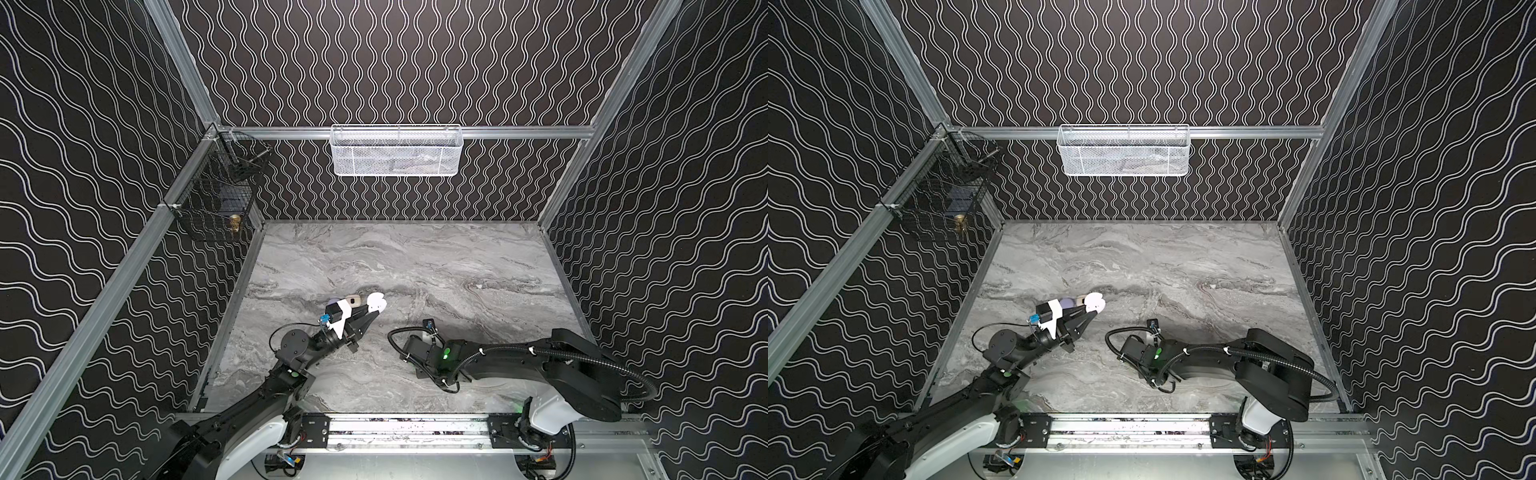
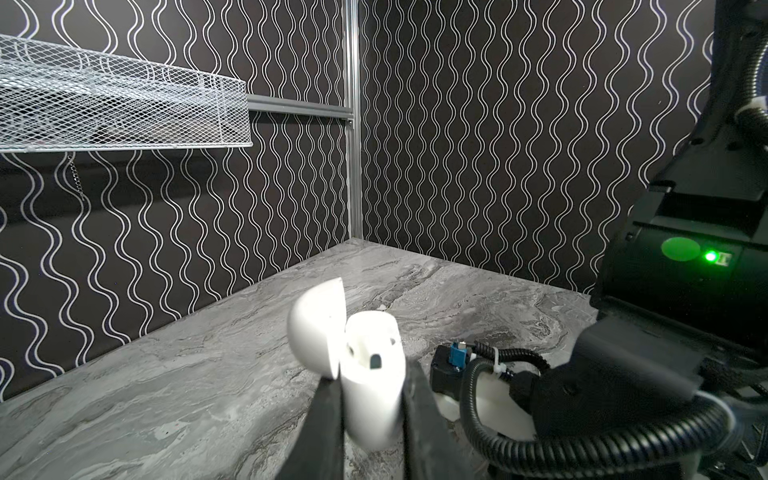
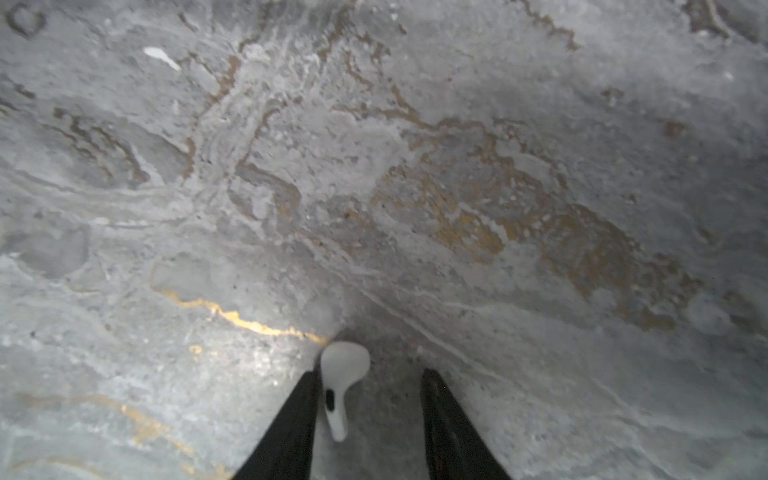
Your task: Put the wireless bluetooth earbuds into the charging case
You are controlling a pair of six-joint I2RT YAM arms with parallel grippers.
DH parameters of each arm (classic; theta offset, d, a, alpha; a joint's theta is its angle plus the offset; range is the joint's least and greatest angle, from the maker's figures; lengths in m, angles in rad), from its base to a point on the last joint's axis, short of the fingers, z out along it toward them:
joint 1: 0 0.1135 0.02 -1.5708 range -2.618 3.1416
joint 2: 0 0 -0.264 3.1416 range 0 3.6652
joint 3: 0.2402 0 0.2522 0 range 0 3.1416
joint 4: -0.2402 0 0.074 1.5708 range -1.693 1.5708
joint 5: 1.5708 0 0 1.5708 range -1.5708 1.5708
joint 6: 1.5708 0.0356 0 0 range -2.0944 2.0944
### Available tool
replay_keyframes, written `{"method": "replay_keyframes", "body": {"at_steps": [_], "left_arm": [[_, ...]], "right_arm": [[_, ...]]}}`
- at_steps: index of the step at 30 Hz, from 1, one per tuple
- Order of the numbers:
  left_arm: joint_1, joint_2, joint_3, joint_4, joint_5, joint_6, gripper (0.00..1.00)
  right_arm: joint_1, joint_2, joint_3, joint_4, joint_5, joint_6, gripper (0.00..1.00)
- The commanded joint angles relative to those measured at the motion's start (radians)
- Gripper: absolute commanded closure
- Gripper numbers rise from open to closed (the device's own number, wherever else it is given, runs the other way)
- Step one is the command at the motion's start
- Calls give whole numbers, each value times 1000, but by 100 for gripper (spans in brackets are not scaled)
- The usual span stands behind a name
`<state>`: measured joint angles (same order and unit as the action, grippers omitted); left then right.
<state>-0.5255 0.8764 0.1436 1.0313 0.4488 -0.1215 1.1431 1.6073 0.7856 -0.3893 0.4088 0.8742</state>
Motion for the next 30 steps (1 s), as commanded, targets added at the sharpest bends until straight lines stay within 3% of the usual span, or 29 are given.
{"method": "replay_keyframes", "body": {"at_steps": [1,30], "left_arm": [[0,4,3,35,2,10,100],[-1,-10,4,30,2,11,100]], "right_arm": [[-6,15,1,29,-53,-28,60],[-20,22,27,-22,-76,-35,80]]}}
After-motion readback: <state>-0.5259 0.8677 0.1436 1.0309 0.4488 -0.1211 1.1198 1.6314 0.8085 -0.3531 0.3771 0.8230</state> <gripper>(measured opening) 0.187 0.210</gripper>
